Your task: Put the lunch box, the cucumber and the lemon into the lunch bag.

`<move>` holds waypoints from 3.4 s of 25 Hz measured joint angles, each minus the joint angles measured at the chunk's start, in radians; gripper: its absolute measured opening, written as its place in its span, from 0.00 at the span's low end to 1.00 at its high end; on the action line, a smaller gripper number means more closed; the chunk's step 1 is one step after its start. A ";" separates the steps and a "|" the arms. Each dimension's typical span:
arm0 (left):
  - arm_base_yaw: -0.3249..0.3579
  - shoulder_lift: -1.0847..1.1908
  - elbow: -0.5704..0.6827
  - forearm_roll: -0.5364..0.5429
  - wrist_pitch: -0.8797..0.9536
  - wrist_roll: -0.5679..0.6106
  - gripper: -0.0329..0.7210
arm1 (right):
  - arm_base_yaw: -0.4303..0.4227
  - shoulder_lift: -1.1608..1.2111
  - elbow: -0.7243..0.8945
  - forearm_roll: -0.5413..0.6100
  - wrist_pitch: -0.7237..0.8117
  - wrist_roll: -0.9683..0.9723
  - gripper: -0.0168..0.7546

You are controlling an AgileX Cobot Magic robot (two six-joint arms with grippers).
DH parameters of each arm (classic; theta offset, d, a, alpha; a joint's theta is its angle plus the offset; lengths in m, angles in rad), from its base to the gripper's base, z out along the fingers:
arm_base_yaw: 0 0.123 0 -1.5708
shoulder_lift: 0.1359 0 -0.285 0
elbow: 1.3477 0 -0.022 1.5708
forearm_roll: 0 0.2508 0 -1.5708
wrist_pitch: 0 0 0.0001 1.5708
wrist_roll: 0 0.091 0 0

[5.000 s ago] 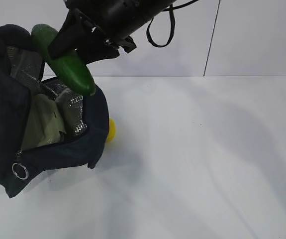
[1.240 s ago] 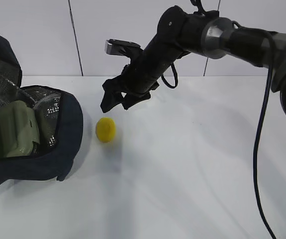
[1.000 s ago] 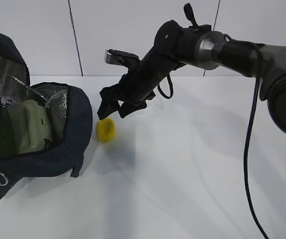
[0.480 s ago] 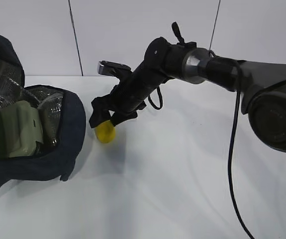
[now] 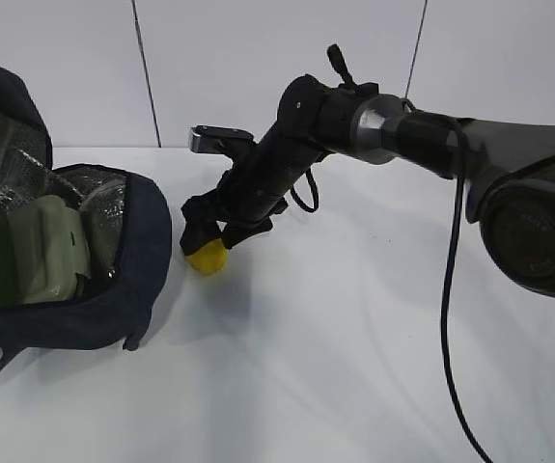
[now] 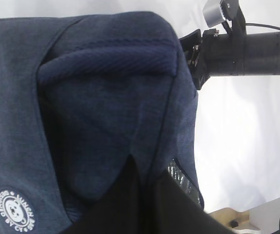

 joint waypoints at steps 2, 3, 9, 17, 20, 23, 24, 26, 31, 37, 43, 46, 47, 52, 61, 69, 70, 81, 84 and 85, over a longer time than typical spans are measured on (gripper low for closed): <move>0.000 0.000 0.000 0.002 0.000 0.000 0.03 | 0.000 0.000 0.000 -0.002 -0.001 0.002 0.73; 0.000 0.000 0.000 0.004 0.000 0.000 0.03 | 0.000 0.000 0.000 -0.002 -0.001 0.003 0.73; 0.000 0.000 0.000 0.011 0.000 0.000 0.03 | 0.000 0.002 0.000 -0.005 -0.001 0.005 0.73; 0.000 0.000 0.000 0.012 0.000 0.000 0.03 | 0.000 0.014 -0.002 -0.005 -0.001 0.005 0.68; 0.000 0.000 0.000 0.012 0.000 0.000 0.03 | 0.000 0.016 -0.010 -0.005 0.002 0.007 0.63; 0.000 0.000 0.000 0.012 0.000 0.000 0.03 | 0.000 0.016 -0.019 -0.005 0.012 0.007 0.57; 0.000 0.000 0.000 0.012 0.000 0.000 0.03 | 0.000 0.016 -0.023 -0.005 0.022 0.007 0.56; 0.000 0.000 0.000 0.012 0.000 0.000 0.03 | 0.000 0.019 -0.041 -0.005 0.041 0.007 0.55; 0.000 0.000 0.000 0.013 0.000 0.000 0.03 | -0.004 0.022 -0.115 -0.005 0.138 0.005 0.54; 0.000 0.000 0.000 0.013 0.000 0.000 0.03 | -0.011 -0.017 -0.149 -0.014 0.220 0.005 0.54; 0.000 0.000 0.000 0.013 0.000 0.000 0.03 | -0.015 -0.122 -0.149 -0.017 0.240 0.005 0.54; 0.000 0.000 0.000 0.013 0.000 0.000 0.03 | -0.015 -0.179 -0.149 -0.015 0.242 0.005 0.54; 0.000 0.000 0.000 0.013 0.000 0.000 0.03 | -0.015 -0.197 -0.149 -0.004 0.244 0.005 0.54; 0.000 0.000 0.000 -0.010 0.000 -0.002 0.03 | -0.016 -0.258 -0.155 0.163 0.249 0.005 0.54; 0.000 0.000 0.000 -0.070 0.000 -0.002 0.03 | 0.016 -0.260 -0.157 0.304 0.251 -0.024 0.54; 0.000 0.000 0.000 -0.124 0.000 -0.004 0.03 | 0.072 -0.260 -0.157 0.332 0.251 -0.053 0.54; 0.000 0.000 0.000 -0.126 0.000 -0.004 0.03 | 0.076 -0.260 -0.157 0.332 0.251 -0.057 0.54; -0.035 0.000 0.000 -0.180 -0.004 -0.001 0.03 | 0.090 -0.233 -0.157 0.343 0.251 -0.099 0.56; -0.044 0.000 0.000 -0.185 -0.004 0.002 0.03 | 0.090 -0.211 -0.157 0.346 0.251 -0.106 0.63; -0.044 0.000 0.000 -0.185 -0.004 0.004 0.03 | 0.090 -0.209 -0.157 0.346 0.251 -0.113 0.66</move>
